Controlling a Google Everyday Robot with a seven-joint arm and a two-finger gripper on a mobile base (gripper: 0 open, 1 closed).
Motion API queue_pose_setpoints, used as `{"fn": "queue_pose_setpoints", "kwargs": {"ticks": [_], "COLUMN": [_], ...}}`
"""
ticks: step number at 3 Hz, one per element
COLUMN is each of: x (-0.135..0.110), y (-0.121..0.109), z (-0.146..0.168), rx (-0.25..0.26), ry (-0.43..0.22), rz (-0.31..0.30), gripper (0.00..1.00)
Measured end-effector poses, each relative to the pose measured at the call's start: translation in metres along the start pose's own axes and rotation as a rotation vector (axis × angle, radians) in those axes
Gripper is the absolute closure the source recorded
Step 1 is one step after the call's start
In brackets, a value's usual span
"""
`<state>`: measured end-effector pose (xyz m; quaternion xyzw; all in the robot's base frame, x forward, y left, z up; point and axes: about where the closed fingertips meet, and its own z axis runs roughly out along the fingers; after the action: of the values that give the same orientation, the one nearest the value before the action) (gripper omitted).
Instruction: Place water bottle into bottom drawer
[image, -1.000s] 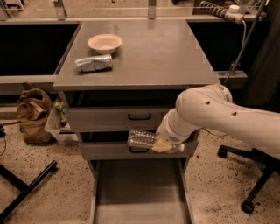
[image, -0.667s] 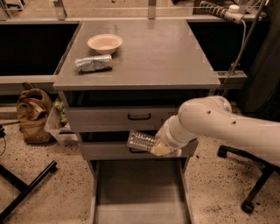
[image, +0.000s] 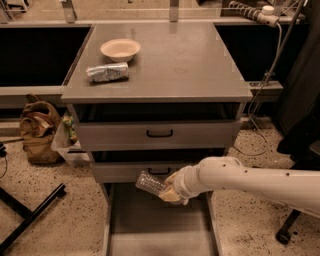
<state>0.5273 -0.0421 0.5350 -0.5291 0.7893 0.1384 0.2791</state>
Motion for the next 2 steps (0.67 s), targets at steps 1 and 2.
{"fn": "queue_pose_setpoints", "kwargs": {"ticks": [1, 2], "x": [0.0223, 0.0223], "y": [0.0257, 0.0257], "z": [0.0487, 0.0487], "rx": [-0.071, -0.071], "ry": [-0.050, -0.050], "rz": [0.014, 0.014], "gripper": [1.00, 1.00]}}
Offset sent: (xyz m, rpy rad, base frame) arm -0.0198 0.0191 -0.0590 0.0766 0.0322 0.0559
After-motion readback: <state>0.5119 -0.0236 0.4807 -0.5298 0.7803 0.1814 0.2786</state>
